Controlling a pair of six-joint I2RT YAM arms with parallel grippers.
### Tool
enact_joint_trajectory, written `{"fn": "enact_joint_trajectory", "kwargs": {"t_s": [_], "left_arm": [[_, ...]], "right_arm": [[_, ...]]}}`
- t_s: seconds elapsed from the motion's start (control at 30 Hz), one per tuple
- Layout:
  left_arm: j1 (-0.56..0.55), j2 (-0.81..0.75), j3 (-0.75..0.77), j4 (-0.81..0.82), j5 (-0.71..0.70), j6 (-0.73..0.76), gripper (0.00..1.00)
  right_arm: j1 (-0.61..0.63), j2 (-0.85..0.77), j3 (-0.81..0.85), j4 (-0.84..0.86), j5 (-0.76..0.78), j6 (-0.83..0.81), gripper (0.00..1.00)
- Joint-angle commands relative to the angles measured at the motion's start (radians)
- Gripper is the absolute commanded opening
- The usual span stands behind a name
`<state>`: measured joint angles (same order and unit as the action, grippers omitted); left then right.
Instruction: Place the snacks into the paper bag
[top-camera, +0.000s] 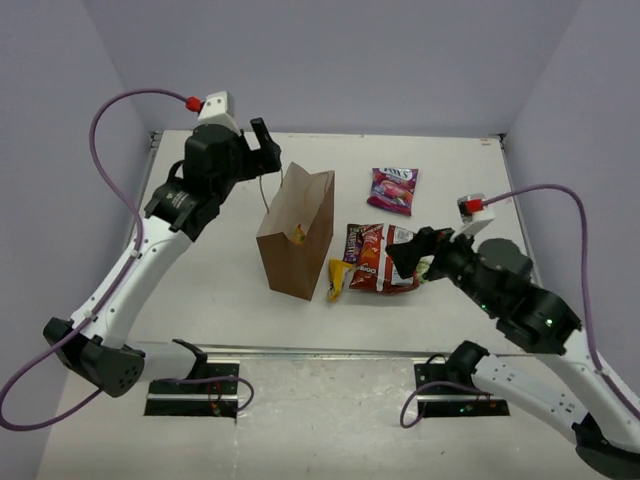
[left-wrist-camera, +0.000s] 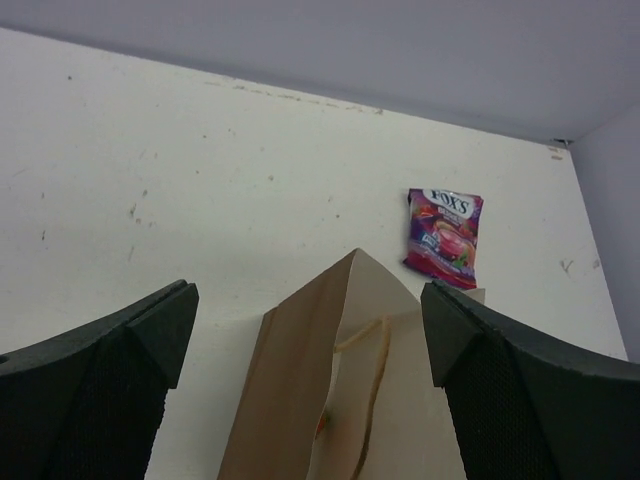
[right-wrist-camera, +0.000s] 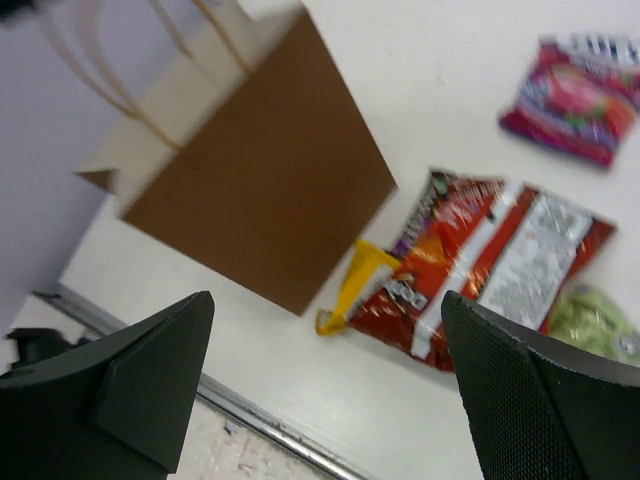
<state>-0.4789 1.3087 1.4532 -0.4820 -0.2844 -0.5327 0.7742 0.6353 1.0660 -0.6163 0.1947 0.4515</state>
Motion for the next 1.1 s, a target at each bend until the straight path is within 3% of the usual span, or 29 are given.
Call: {"fn": "enact_joint_trajectory", "kwargs": {"t_s": [0.0,0.13,0.27,0.53,0.67,0.87,0.9,0.93,1.0,1.03,1.07], "left_arm": [[-0.001,-0.113,0.11,0.059,0.022,0.091,1.0],[0.0,-0.207,0.179,0.02,0.027,0.143,1.0],[-0.001,-0.302,0.161,-0.023,0.131,0.136,1.0],[-0.001,-0.553,-0.196,-0.076,0.179,-0.045,1.0],[-0.001,-0.638,-0.269,-0.124,0.122,-0.078,1.0],[-0.001,-0.692,-0.264,-0.204,0.062,-0.069,1.0],[-0.001,-0.695,-0.264,-0.21,0.057,-0.069,1.0],[-0.001,-0.698,-0.264,-0.214,0.056,-0.067,1.0],[-0.001,-0.701,-0.271,-0.216,0.051,-0.067,1.0],[-0.001,-0.701,-0.272,-0.216,0.051,-0.07,1.0],[-0.001,-0.7,-0.277,-0.216,0.051,-0.069,1.0]], "right_arm": [[-0.019,0.061,-0.158,-0.079,0.192,0.232,0.99],[-0.075,0.007,-0.31,-0.06,0.147,0.381,0.99],[-0.189,-0.011,-0.365,-0.022,0.075,0.435,0.99],[-0.337,0.095,-0.464,0.03,-0.122,0.555,0.99],[-0.461,0.13,-0.552,0.162,-0.248,0.584,0.99],[-0.536,0.179,-0.618,0.268,-0.282,0.582,0.97],[-0.541,0.188,-0.627,0.288,-0.296,0.582,0.94],[-0.543,0.198,-0.63,0.303,-0.302,0.59,0.8],[-0.546,0.231,-0.636,0.357,-0.323,0.599,0.62],[-0.547,0.242,-0.635,0.365,-0.331,0.608,0.41],[-0.546,0.251,-0.633,0.378,-0.342,0.61,0.29]]}}
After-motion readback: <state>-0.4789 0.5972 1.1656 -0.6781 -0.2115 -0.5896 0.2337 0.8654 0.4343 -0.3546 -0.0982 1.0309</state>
